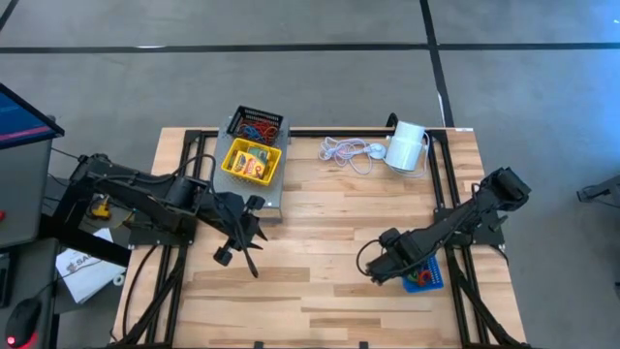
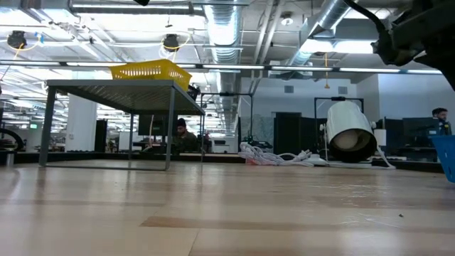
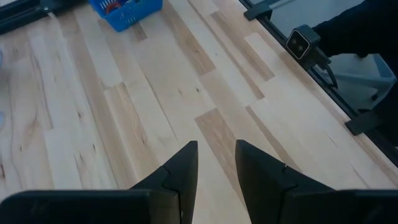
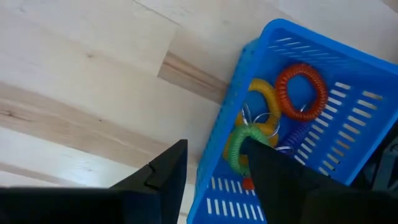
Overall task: Pick & Place Office Desk Supplies
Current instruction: Put the blue bin with spring keychains on the shelf
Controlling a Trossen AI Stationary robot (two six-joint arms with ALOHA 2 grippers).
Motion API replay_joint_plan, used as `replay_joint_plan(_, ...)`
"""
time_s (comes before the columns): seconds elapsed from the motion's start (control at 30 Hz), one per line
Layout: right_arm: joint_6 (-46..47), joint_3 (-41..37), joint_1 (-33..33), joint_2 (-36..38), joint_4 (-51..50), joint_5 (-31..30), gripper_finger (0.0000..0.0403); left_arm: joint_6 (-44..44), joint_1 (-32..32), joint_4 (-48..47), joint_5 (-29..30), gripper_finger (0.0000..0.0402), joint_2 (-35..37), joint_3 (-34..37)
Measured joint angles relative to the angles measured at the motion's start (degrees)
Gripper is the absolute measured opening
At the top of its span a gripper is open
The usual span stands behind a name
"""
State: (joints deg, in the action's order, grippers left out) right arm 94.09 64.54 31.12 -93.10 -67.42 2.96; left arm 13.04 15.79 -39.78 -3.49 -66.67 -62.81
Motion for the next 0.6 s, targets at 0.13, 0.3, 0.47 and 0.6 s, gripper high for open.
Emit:
replay_joint_plan(0.13, 0.2, -1.5, 0.0, 0.0, 0.2, 0.0, 0.0172, 0.0, 0.0, 0.1, 0.0, 0.0102, 0.0, 0.0)
replay_joint_plan(0.3, 0.9, -4.4, 0.4, 0.0, 4.9, 0.0, 0.0180, 0.0, 0.0, 0.2, 0.0, 0.0102, 0.0, 0.0)
replay_joint_plan(0.47, 1.5, -7.1, 0.6, 0.0, 6.7, -0.2, 0.0175, 0.0, 0.0, 0.2, 0.0, 0.0102, 0.0, 0.0)
replay_joint_plan(0.6, 1.5, -8.6, 0.8, 0.0, 10.3, -0.2, 0.0154, 0.0, 0.0, 0.2, 0.0, 0.0102, 0.0, 0.0)
